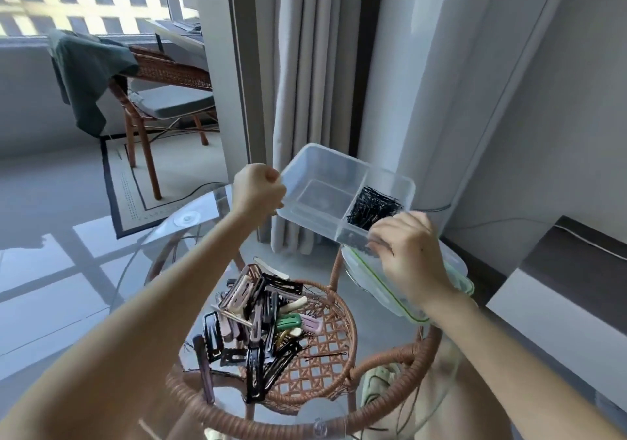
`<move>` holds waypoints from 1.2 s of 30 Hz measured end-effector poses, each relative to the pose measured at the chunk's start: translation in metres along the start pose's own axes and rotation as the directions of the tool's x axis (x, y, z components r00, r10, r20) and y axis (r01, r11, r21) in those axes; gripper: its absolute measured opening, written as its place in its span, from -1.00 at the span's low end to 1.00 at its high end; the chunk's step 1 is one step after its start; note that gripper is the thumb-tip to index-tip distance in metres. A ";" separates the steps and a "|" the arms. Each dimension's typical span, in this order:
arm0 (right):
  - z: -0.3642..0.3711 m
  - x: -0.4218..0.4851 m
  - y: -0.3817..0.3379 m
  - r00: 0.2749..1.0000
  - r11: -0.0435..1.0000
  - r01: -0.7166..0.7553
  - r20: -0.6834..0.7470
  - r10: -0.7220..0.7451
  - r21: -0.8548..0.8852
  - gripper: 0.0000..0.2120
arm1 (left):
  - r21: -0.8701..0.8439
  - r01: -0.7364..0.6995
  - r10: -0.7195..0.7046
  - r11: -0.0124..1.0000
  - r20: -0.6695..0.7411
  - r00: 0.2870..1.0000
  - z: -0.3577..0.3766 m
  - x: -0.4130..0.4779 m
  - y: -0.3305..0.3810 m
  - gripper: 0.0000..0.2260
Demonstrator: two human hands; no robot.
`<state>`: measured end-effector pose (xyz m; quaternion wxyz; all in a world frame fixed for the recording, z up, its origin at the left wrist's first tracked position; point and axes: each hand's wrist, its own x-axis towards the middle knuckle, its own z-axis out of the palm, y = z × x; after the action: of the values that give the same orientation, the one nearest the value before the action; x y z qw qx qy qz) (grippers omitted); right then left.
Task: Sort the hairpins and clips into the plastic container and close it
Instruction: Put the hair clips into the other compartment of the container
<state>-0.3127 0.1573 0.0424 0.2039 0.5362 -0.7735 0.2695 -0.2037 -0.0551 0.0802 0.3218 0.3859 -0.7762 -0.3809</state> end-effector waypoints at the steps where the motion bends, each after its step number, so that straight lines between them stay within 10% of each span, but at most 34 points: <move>1: 0.009 0.011 -0.006 1.000 0.999 0.025 -0.007 -0.025 0.040 -0.91 | -0.011 0.026 -0.026 1.000 -0.037 0.999 -0.015 -0.001 -0.008 -0.87; 8: 0.073 0.036 -0.044 0.967 0.952 0.116 0.188 -0.174 0.283 -0.92 | 0.044 0.174 -0.165 0.984 -0.158 0.974 -0.070 -0.015 -0.081 -0.89; 15: 0.078 0.042 -0.039 0.968 0.984 0.134 0.196 -0.155 0.115 -0.90 | 0.007 0.227 -0.227 0.974 -0.037 0.973 -0.062 -0.018 -0.099 -0.81; 20: 0.059 0.016 -0.070 0.971 0.974 0.160 0.152 -0.185 0.162 -0.74 | 0.371 0.025 -0.016 0.928 -0.025 1.000 -0.071 -0.057 -0.100 -0.79; 24: 0.068 0.001 -0.100 0.632 0.990 0.005 0.766 -0.115 0.144 -0.03 | 0.281 0.014 -0.166 0.960 0.526 0.834 -0.080 -0.095 -0.080 -0.61; 28: 0.070 0.002 -0.104 0.673 0.970 -0.026 0.722 -0.162 0.243 -0.30 | 0.401 -0.137 -0.152 0.906 0.610 0.778 -0.085 -0.105 -0.087 -0.37; 36: 0.060 0.016 -0.112 0.763 0.942 -0.108 0.634 -0.126 0.317 -0.61 | 0.375 -0.219 0.022 0.900 0.465 0.885 -0.079 -0.104 -0.096 -0.65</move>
<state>-0.2143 0.0764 0.0284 -0.1676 0.6262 -0.7360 0.1950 -0.0554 -0.0341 0.0185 0.0672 0.2967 -0.9154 -0.2635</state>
